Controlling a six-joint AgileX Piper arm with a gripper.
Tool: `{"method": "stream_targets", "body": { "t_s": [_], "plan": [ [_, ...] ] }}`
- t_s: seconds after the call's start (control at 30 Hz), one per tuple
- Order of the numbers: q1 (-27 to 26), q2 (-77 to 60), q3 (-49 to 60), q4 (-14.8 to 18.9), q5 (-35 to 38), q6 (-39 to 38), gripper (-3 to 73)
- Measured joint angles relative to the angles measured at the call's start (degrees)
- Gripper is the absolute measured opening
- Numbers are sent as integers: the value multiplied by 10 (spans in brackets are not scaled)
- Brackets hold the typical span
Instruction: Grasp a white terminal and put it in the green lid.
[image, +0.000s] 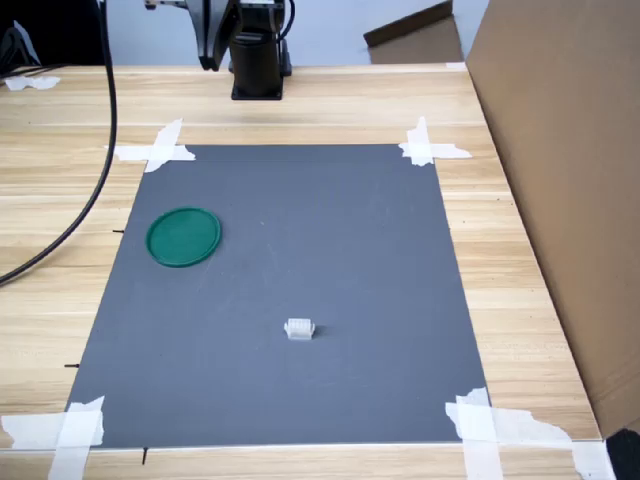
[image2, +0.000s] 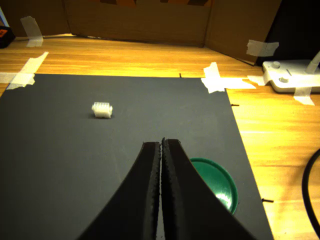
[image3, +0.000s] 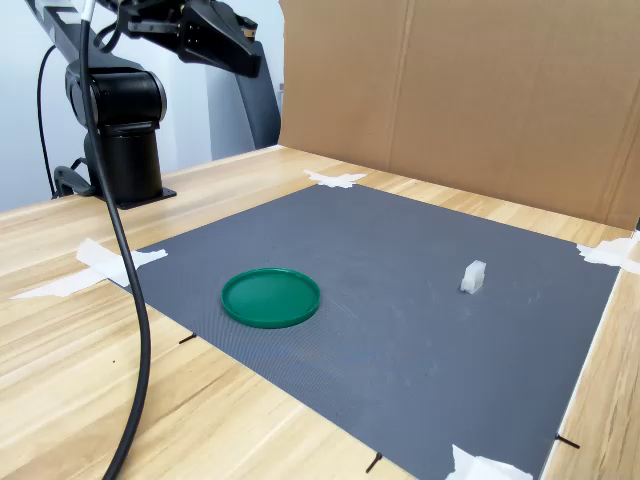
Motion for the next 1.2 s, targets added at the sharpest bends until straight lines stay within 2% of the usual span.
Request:
{"method": "stream_targets", "body": {
  "t_s": [0.37, 0.43, 0.83, 0.97, 1.1, 1.13, 1.17, 1.2],
  "plan": [
    [0, 173, -125, -4, 20, -78, -27],
    [0, 223, -170, -4, 61, -120, -27],
    [0, 347, -292, -13, 143, -148, -27],
    [0, 382, -324, -46, 207, -150, -27],
    [0, 418, -381, -124, 286, -136, -27],
    [0, 420, -388, -128, 289, -135, -27],
    [0, 434, -413, -154, 312, -120, -27],
    [0, 470, -480, -196, 381, -83, -27]
  ]
}}
